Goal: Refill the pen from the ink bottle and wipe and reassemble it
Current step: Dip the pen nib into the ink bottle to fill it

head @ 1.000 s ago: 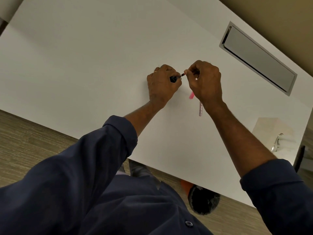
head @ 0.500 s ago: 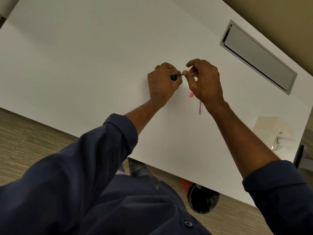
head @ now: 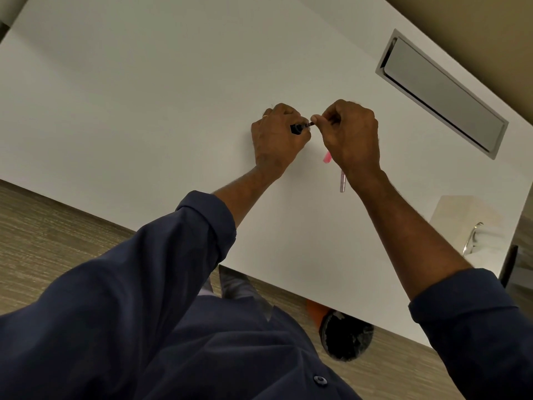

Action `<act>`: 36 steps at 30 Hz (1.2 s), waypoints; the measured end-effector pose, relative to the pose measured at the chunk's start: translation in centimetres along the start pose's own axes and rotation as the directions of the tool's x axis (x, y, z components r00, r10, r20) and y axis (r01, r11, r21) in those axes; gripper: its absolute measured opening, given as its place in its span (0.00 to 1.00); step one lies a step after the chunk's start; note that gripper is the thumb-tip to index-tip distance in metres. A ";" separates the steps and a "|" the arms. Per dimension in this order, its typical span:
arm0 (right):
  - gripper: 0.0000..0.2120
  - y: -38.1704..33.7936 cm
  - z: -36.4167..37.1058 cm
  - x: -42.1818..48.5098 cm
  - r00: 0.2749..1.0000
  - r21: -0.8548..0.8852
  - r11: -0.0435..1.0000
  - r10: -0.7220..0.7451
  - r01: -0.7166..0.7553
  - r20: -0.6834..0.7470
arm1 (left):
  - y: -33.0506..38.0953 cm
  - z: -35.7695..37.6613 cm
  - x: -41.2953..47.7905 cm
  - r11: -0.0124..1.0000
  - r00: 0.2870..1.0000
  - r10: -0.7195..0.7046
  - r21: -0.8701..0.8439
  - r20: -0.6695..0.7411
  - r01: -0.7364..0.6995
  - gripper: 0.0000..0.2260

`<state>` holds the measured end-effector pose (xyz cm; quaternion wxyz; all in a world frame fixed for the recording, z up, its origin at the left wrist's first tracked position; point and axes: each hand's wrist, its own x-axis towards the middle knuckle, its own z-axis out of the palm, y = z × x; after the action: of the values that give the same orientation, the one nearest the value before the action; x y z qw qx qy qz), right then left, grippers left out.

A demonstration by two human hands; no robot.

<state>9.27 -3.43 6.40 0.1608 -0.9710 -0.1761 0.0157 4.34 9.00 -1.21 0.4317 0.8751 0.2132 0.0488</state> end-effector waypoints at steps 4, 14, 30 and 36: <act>0.11 -0.1 -0.5 -0.4 0.997 0.088 0.993 -0.076 0.075 0.007 | 0.0 -0.1 0.1 1.000 1.000 -0.009 -0.009 0.009 0.009 0.09; 0.13 -0.2 0.1 -0.4 0.999 -0.002 1.000 0.023 -0.023 -0.035 | 0.1 -0.2 -0.1 0.999 1.000 -0.018 -0.049 -0.005 0.018 0.08; 0.15 -0.1 0.7 -0.9 0.999 -0.029 0.999 0.031 -0.032 -0.039 | -0.1 0.2 -0.1 0.999 1.000 0.025 -0.023 -0.018 -0.025 0.06; 0.16 0.1 0.5 -1.2 0.999 0.020 0.999 0.024 -0.025 0.046 | -0.2 0.2 -0.1 1.000 1.000 0.028 -0.008 -0.004 -0.028 0.08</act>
<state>8.18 -3.79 5.89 0.1663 -0.9708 -0.1676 0.0416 4.29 8.94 -1.48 0.4342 0.8761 0.2017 0.0574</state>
